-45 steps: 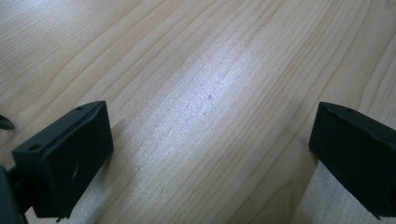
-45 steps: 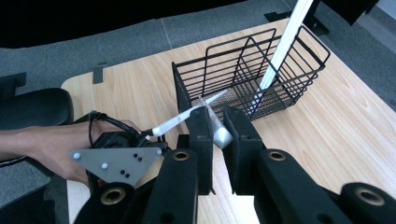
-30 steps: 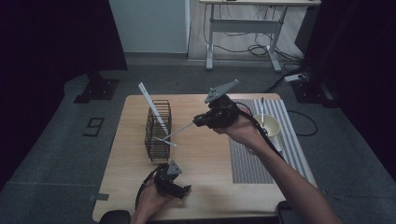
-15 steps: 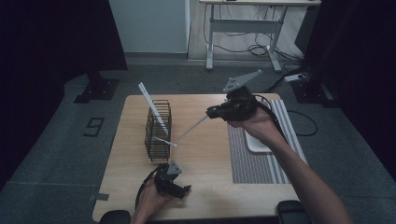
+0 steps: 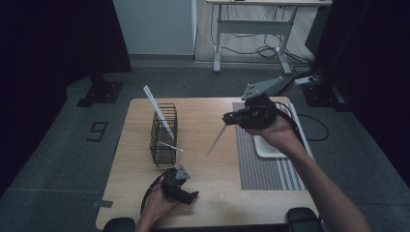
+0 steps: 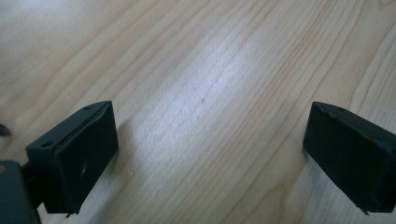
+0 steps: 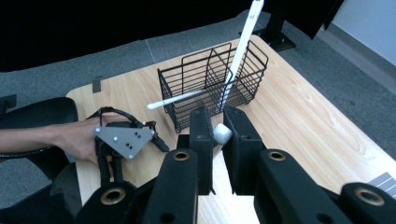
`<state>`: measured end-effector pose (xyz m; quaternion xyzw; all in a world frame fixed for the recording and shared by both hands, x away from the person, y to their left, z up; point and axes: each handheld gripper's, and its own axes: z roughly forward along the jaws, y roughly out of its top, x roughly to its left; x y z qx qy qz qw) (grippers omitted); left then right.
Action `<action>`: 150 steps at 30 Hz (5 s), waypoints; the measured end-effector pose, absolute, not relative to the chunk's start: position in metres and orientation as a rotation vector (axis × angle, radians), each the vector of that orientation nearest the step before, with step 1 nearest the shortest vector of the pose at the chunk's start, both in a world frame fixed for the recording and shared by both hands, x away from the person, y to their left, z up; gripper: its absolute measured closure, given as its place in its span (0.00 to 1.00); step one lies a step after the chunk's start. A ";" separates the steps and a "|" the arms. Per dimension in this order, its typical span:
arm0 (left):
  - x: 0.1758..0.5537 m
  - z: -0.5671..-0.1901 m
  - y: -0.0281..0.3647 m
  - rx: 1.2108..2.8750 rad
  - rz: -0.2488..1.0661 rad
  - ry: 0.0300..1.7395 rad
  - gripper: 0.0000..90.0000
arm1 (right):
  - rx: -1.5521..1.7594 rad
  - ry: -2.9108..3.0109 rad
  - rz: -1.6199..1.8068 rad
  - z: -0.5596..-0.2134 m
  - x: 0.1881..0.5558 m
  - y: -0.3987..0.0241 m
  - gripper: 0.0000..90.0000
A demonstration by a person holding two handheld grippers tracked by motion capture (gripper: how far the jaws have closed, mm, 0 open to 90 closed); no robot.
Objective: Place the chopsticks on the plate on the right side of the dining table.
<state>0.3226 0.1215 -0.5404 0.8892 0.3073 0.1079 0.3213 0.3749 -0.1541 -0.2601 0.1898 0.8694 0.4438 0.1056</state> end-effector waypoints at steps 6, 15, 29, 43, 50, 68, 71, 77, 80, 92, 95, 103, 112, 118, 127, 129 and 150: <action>0.325 -0.524 0.117 2.291 0.298 0.755 0.14 | 0.556 2.577 1.295 -0.272 0.370 -0.155 0.90; 0.333 -0.506 0.103 2.241 0.267 0.707 0.25 | 0.542 2.596 1.276 -0.287 0.361 -0.154 0.90; 0.342 -0.487 0.075 2.198 0.247 0.597 0.48 | 0.532 2.629 1.258 -0.301 0.351 -0.146 0.90; 0.340 -0.485 0.070 2.156 0.223 0.507 0.83 | 0.523 2.665 1.248 -0.309 0.352 -0.133 0.90; 0.337 -0.486 0.068 2.175 0.240 0.456 0.95 | 0.525 2.677 1.249 -0.312 0.355 -0.131 0.90; 0.337 -0.479 0.073 2.198 0.222 0.455 0.96 | 0.547 2.452 0.987 -0.324 0.356 -0.125 0.35; 0.337 -0.478 0.076 2.200 0.231 0.455 0.96 | 0.583 2.440 0.991 -0.327 0.360 -0.133 0.35; 0.337 -0.474 0.082 2.197 0.241 0.447 0.96 | 0.650 2.430 0.984 -0.335 0.368 -0.149 0.34; 0.336 -0.471 0.084 2.193 0.240 0.437 0.96 | 0.676 2.423 0.983 -0.338 0.370 -0.157 0.34; 0.337 -0.462 0.092 2.195 0.201 0.389 0.96 | 0.775 2.397 1.006 -0.356 0.377 -0.182 0.34; 0.338 -0.460 0.093 2.201 0.186 0.377 0.96 | 0.795 2.389 1.018 -0.361 0.378 -0.188 0.34; 0.338 -0.457 0.095 2.203 0.178 0.361 0.96 | 0.846 2.372 1.027 -0.374 0.379 -0.202 0.34; 0.339 -0.453 0.098 2.196 0.166 0.346 0.96 | 0.895 2.373 1.036 -0.391 0.381 -0.212 0.34; 0.339 -0.451 0.099 2.199 0.162 0.332 0.96 | 0.908 2.382 1.044 -0.401 0.382 -0.215 0.34; 0.338 -0.452 0.098 2.220 0.152 0.317 0.96 | 0.906 2.421 1.054 -0.408 0.383 -0.218 0.32; 0.339 -0.453 0.098 2.223 0.148 0.317 0.96 | 0.896 2.438 1.070 -0.407 0.382 -0.218 0.31; 0.341 -0.445 0.092 2.258 0.122 0.299 0.96 | 0.580 2.658 1.010 -0.421 0.364 -0.187 0.47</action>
